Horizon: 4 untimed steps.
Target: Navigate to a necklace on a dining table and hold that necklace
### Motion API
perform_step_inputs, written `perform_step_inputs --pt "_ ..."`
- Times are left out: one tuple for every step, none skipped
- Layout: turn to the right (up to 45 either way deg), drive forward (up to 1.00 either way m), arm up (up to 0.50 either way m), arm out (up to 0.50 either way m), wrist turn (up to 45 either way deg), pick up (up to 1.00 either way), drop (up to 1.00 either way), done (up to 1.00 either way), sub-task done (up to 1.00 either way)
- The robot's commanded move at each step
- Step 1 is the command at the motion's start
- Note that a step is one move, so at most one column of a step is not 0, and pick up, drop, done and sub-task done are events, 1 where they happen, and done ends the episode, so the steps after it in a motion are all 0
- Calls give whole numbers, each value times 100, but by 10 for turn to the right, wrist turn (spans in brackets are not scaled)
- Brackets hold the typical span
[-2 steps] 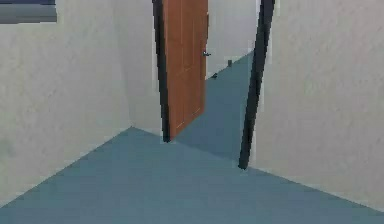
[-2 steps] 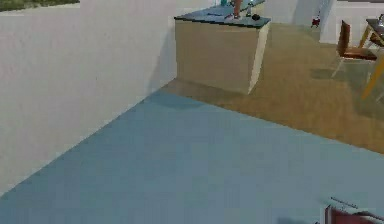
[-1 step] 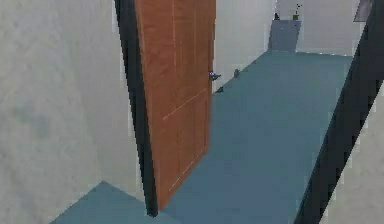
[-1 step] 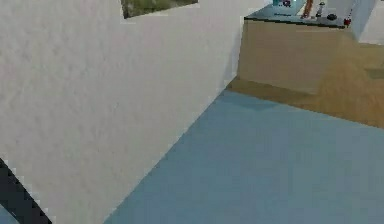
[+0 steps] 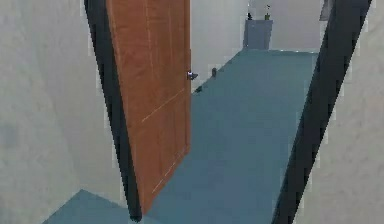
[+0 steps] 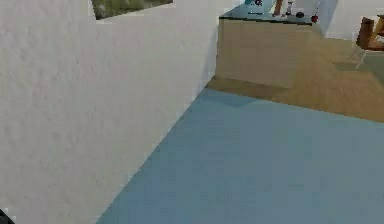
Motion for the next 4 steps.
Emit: perform_step_inputs --pt "0 65 0 0 0 0 0 0 0" --pt "210 0 0 0 0 0 0 0 0" --pt "0 100 0 0 0 0 0 0 0" --pt "270 0 0 0 0 0 0 0 0"
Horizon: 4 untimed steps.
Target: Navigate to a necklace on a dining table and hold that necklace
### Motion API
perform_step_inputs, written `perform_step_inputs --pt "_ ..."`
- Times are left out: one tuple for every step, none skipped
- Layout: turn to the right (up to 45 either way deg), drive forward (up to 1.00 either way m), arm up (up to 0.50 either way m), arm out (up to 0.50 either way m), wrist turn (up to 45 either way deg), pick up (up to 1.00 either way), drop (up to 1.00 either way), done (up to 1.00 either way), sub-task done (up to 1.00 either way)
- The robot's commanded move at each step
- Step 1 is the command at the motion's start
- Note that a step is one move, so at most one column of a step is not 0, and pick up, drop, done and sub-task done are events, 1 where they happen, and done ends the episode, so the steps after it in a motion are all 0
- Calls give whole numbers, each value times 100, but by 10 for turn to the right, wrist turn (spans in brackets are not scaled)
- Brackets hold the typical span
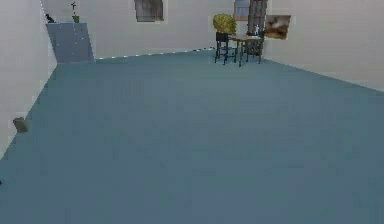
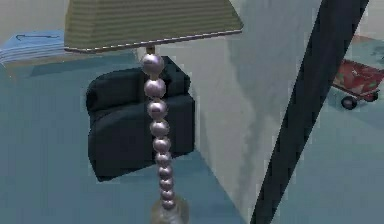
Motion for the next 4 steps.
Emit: perform_step_inputs --pt "0 5 0 0 0 0 0 0 0" --pt "0 100 0 0 0 0 0 0 0" --pt "30 0 0 0 0 0 0 0 0" --pt "0 100 0 0 0 0 0 0 0"
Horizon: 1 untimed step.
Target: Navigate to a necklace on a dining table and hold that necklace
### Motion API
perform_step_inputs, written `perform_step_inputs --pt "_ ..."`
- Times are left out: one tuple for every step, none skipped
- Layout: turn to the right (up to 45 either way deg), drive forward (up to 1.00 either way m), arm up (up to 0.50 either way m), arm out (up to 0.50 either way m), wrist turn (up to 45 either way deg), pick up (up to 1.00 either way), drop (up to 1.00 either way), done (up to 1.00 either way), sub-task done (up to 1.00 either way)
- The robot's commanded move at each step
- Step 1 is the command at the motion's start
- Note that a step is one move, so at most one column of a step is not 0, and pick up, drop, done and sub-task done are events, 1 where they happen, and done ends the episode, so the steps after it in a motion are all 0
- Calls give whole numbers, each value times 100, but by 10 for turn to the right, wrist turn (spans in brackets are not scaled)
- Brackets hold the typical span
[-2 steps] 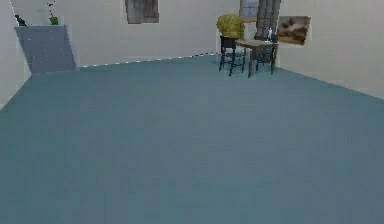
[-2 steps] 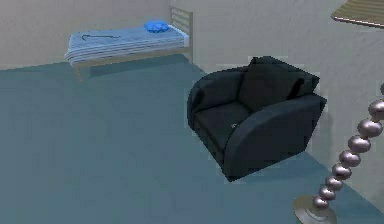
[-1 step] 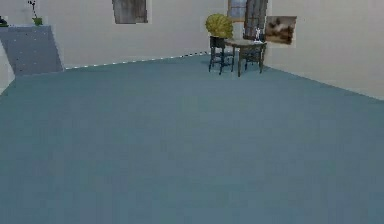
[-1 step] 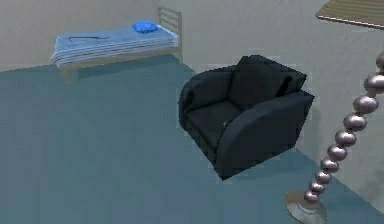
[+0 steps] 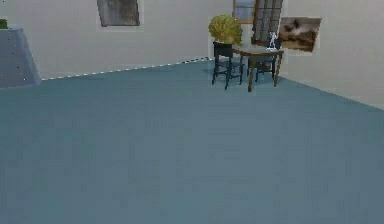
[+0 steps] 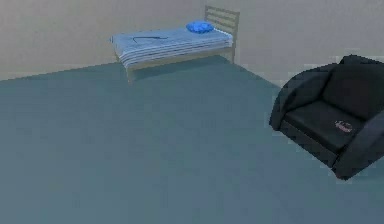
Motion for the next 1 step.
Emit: perform_step_inputs --pt "-30 0 0 0 0 0 0 0 0"
